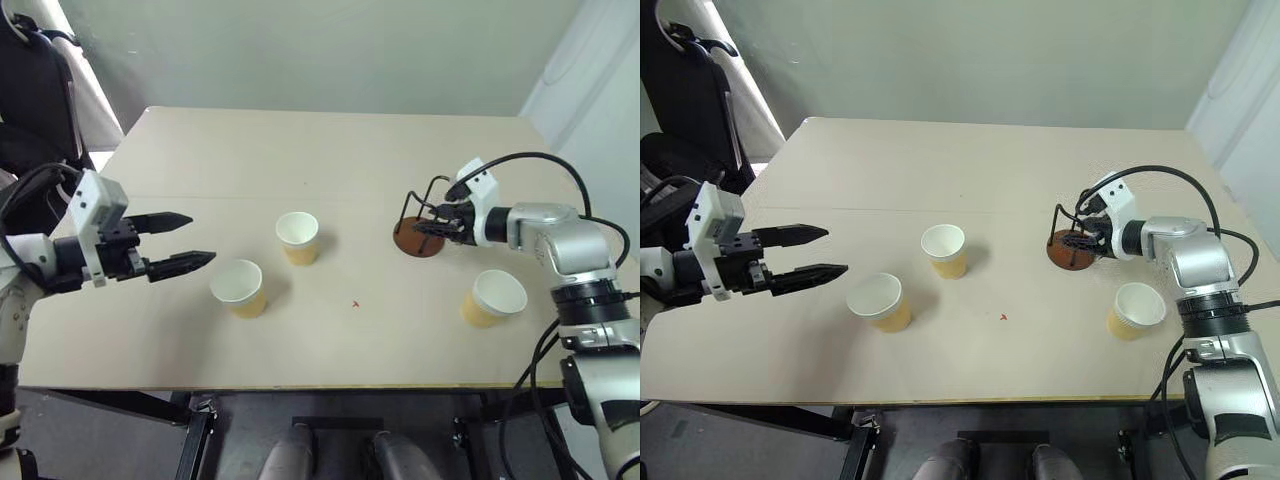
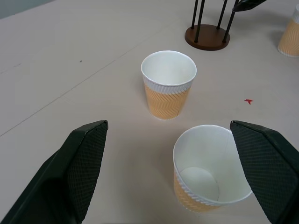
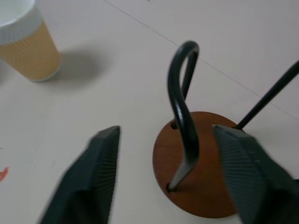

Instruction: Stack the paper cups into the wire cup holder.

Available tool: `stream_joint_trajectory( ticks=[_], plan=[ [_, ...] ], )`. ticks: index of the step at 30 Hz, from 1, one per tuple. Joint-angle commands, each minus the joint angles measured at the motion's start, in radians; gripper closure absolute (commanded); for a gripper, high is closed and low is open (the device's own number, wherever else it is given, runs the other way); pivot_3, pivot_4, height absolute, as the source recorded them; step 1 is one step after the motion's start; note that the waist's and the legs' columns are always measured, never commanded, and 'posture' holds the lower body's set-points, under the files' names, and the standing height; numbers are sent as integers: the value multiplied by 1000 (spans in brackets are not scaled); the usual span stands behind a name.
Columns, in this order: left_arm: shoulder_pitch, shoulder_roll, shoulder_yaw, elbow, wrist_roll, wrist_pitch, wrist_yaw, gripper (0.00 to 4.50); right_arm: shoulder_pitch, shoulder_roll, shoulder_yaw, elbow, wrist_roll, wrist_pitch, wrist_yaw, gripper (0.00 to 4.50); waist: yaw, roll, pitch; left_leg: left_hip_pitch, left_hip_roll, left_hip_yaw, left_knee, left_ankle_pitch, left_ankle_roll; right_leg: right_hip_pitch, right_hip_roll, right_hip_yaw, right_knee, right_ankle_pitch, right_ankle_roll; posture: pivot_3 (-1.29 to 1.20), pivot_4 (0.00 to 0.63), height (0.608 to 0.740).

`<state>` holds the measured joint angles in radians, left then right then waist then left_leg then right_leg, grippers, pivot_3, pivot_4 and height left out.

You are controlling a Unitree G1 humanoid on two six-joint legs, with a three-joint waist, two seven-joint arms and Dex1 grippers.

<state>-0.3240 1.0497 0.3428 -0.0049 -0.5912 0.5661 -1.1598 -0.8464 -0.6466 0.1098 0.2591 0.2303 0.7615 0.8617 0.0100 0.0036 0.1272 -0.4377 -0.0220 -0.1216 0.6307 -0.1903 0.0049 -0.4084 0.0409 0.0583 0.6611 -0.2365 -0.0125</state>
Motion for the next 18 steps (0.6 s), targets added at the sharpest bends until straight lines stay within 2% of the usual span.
stream_joint_trajectory(
  ticks=[1,5,6,10,15,18],
  plan=[
    [5,16,56,-38,-16,-1,6,0,-35,-2,-12,-8,-11,-21,-4,3007,0,0,0,0,0,0,0,0,0,0,0,0,0,0,0,0,150,740],
    [9,18,64,-43,-17,1,11,0,-43,-13,-21,-11,-11,-30,14,4464,0,0,0,0,0,0,0,0,0,0,0,0,0,0,0,0,150,740],
    [10,18,65,-44,-16,2,11,0,-42,-20,-29,-28,8,-38,44,4487,0,0,0,0,0,0,0,0,0,0,0,0,0,0,0,0,150,740],
    [7,21,64,-42,-14,2,9,0,23,-72,-82,-298,243,-20,323,4487,0,0,0,-3,0,0,0,0,-1,-3,0,0,0,-1,-1,0,150,740],
    [-19,15,38,-27,-10,-1,8,0,47,-115,-6,-467,323,65,405,4487,-2,-2,-1,-4,5,0,0,3,-6,-2,5,0,-2,-1,-1,0,150,740],
    [-33,9,23,-20,-6,-3,9,0,59,-107,58,-523,314,67,409,4487,-3,-1,-1,-1,6,0,0,2,-5,1,6,0,-1,-1,-3,0,150,740]
  ],
)
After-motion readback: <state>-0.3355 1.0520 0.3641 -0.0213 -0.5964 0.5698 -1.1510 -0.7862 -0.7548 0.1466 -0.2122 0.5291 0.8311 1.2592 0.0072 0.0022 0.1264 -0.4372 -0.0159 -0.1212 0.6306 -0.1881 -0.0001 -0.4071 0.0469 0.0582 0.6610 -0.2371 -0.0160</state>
